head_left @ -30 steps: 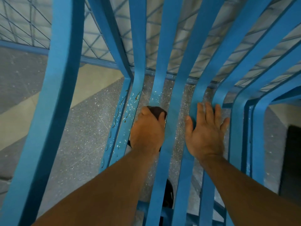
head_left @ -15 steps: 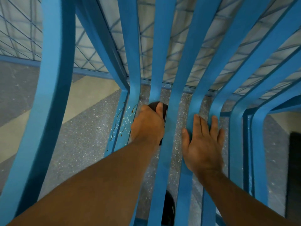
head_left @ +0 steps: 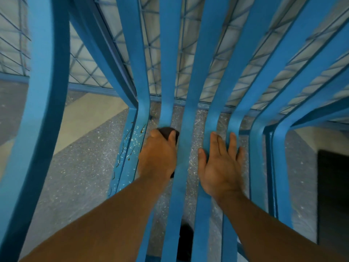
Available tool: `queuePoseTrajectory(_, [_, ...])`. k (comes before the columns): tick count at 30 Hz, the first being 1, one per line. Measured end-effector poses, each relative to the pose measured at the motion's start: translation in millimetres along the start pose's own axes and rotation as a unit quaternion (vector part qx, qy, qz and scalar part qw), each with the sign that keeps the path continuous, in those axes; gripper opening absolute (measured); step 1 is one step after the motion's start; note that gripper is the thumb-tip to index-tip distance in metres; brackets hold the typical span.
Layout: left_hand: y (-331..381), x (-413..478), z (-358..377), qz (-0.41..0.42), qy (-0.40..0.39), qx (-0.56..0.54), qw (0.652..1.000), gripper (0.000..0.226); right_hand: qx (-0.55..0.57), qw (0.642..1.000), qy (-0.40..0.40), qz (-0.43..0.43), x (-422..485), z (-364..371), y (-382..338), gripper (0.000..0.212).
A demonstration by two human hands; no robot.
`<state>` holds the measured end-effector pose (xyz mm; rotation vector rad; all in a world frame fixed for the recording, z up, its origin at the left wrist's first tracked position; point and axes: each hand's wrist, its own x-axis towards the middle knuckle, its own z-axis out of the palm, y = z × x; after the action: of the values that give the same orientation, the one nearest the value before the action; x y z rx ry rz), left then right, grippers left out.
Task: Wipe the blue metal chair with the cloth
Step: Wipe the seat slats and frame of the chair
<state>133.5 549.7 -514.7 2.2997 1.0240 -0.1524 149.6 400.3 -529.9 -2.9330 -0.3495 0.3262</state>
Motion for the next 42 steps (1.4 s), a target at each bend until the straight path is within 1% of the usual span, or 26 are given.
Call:
queuePoseTrajectory(2, [-18.0,-25.9,-2.4,0.003,-0.001,-0.005,1.0,0.04,-0.004,1.0,-0.007,-0.002,0.0,0.2,-0.3,0.067])
queuePoseTrajectory(4, [-35.4,-52.8,-5.8,-0.013,-0.007,-0.009,1.0,0.037,-0.004,1.0,-0.011,-0.004,-0.3,-0.2,-0.1,0.067])
queuePoseTrajectory(6, [-47.4,-74.2,-7.6,-0.035,-0.015,0.019,0.999,0.038,-0.006,1.0,-0.006,-0.004,-0.7,-0.5,-0.4,0.068])
queuePoseTrajectory(9, [-52.1,-81.5,-8.0,-0.042,-0.01,0.032,0.999,0.04,-0.004,1.0,0.002,-0.002,-1.5,-0.8,-1.9,0.069])
queuePoseTrajectory(13, [-36.9,-53.5,-5.1,-0.026,-0.018,0.014,0.999,0.038,-0.003,1.0,0.007,-0.002,-1.1,1.0,-2.1,0.067])
queuePoseTrajectory(16, [-9.7,-13.6,-2.3,-0.012,-0.004,0.001,1.0,0.037,-0.003,1.0,0.008,-0.005,-1.4,1.6,-1.5,0.067])
queuePoseTrajectory(19, [18.0,25.2,2.1,-0.017,-0.007,-0.013,1.0,0.039,0.002,1.0,0.002,-0.007,-1.2,2.4,-0.3,0.066])
queuePoseTrajectory(21, [30.5,40.5,3.1,-0.006,-0.005,-0.023,1.0,0.04,0.005,1.0,0.01,-0.009,-1.4,2.3,-0.1,0.066])
queuePoseTrajectory(25, [39.3,50.2,3.4,0.02,0.028,-0.039,0.999,0.043,0.008,1.0,0.008,-0.006,-0.5,2.0,-0.7,0.066])
queuePoseTrajectory(28, [35.5,46.3,4.0,0.042,0.028,-0.029,0.998,0.042,0.008,1.0,0.003,-0.01,-0.3,0.3,0.1,0.066])
queuePoseTrajectory(30, [28.2,39.3,4.1,0.038,0.016,-0.006,0.999,0.041,0.013,1.0,-0.002,-0.011,0.4,0.6,0.0,0.066])
queuePoseTrajectory(33, [10.3,15.9,2.8,0.018,0.004,0.009,1.0,0.042,0.011,1.0,0.012,-0.006,1.1,0.9,-0.8,0.066])
queuePoseTrajectory(38, [-24.5,-45.3,-5.3,-0.01,0.001,-0.007,1.0,0.031,0.006,1.0,-0.005,-0.009,0.9,-2.1,-1.3,0.066])
queuePoseTrajectory(42, [-54.9,-86.7,-7.2,-0.025,-0.008,0.024,0.999,0.034,0.007,1.0,0.0,-0.014,0.5,-2.8,-1.7,0.066])
